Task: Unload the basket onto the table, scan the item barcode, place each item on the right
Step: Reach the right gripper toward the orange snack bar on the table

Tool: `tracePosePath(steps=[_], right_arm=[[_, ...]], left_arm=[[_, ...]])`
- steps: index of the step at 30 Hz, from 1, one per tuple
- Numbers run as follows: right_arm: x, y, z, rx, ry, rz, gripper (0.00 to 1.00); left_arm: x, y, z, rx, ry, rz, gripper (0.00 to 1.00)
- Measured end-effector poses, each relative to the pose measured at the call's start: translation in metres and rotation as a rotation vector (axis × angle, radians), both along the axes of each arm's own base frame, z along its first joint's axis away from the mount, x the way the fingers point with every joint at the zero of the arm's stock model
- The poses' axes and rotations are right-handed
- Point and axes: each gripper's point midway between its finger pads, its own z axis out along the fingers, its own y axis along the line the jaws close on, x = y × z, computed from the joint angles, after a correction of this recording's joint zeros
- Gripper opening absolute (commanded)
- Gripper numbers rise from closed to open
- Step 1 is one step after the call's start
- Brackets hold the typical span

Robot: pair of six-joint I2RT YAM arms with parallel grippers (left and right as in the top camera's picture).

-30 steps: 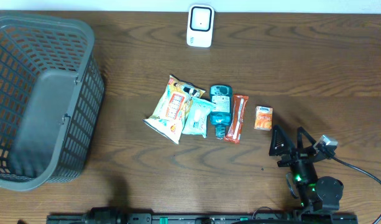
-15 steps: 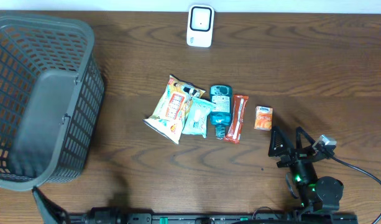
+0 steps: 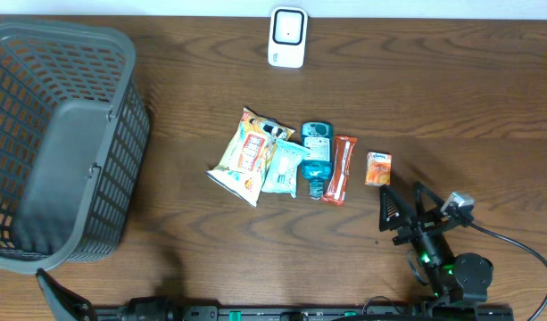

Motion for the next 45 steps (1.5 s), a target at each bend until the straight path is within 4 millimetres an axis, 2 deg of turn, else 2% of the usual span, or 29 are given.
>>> tracePosePath(steps=[4, 8, 13, 18, 23, 26, 30, 35, 39, 45], right_arm=[[-0.005, 0.012, 0.000, 0.003, -0.001, 0.073, 0.99], [-0.011, 0.024, 0.001, 0.007, -0.001, 0.156, 0.99], [-0.017, 0.033, 0.001, 0.021, 0.014, 0.214, 0.99], [-0.024, 0.036, 0.018, 0.033, 0.023, 0.234, 0.99], [-0.028, 0.038, 0.060, 0.033, -0.003, 0.247, 0.99], [-0.026, 0.039, 0.082, 0.034, 0.001, 0.256, 0.99], [-0.015, 0.045, 0.100, 0.070, 0.056, 0.298, 0.99], [0.000, 0.066, 0.118, 0.143, 0.092, 0.466, 0.99], [0.003, 0.078, 0.109, 0.202, 0.173, 0.562, 0.99], [0.023, 0.076, 0.088, 0.271, 0.287, 0.536, 0.99]], left_arm=[[0.006, 0.003, -0.006, -0.011, 0.022, 0.010, 0.98], [0.035, 0.006, -0.034, -0.079, 0.116, -0.027, 0.98], [0.080, 0.009, -0.081, -0.253, 0.219, -0.139, 0.98], [0.117, -0.015, -0.122, -0.292, 0.340, -0.318, 0.98], [0.139, -0.048, -0.159, -0.262, 0.474, -0.503, 0.98], [0.148, -0.063, -0.188, -0.261, 0.576, -0.577, 0.98], [0.153, -0.074, -0.223, -0.287, 0.707, -0.638, 0.98], [0.151, -0.080, -0.251, -0.332, 0.820, -0.665, 0.98], [0.148, -0.082, -0.268, -0.362, 0.890, -0.670, 0.98], [0.143, -0.083, -0.291, -0.405, 0.984, -0.664, 0.98]])
